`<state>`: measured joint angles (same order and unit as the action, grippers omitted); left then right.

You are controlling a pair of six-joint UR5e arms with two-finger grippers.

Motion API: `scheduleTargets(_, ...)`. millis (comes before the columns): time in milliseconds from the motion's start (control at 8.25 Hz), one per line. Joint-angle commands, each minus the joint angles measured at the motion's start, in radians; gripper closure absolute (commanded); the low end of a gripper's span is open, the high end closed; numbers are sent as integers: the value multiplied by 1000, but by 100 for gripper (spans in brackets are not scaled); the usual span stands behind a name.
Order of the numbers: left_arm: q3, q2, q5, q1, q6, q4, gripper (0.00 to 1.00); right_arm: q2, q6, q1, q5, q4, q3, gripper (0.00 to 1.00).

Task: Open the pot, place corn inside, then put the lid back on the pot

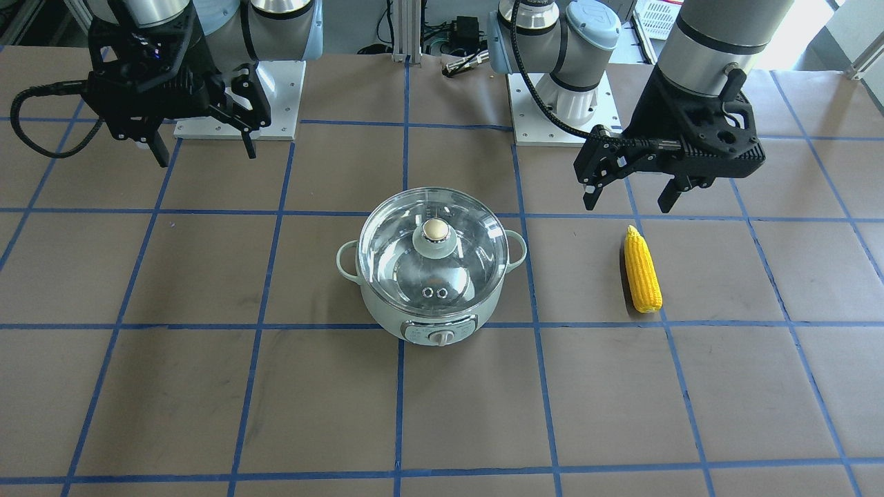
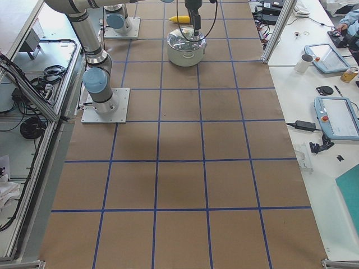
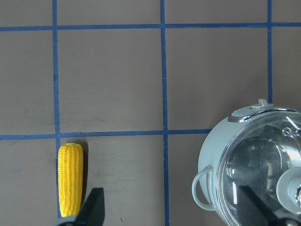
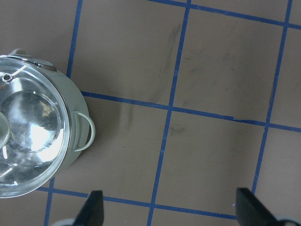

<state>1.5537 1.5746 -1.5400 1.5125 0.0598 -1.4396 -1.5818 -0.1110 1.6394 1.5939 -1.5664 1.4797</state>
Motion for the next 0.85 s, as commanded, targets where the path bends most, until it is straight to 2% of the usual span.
scheduleTargets(0,0,1,0,0,0,-2,0,-3,7,-1,3,-20,8,0)
scheduleTargets(364,0,16,0,-21,18,-2,0,2,11,7,-2,-13,31,0)
scheduleTargets(485,0,24,-5,-49,69,-1,0,3,74,14,0,-18,31,0)
scheduleTargets(727,3,57,-3,-191,211,-1,0,32,125,86,3,-60,33,0)
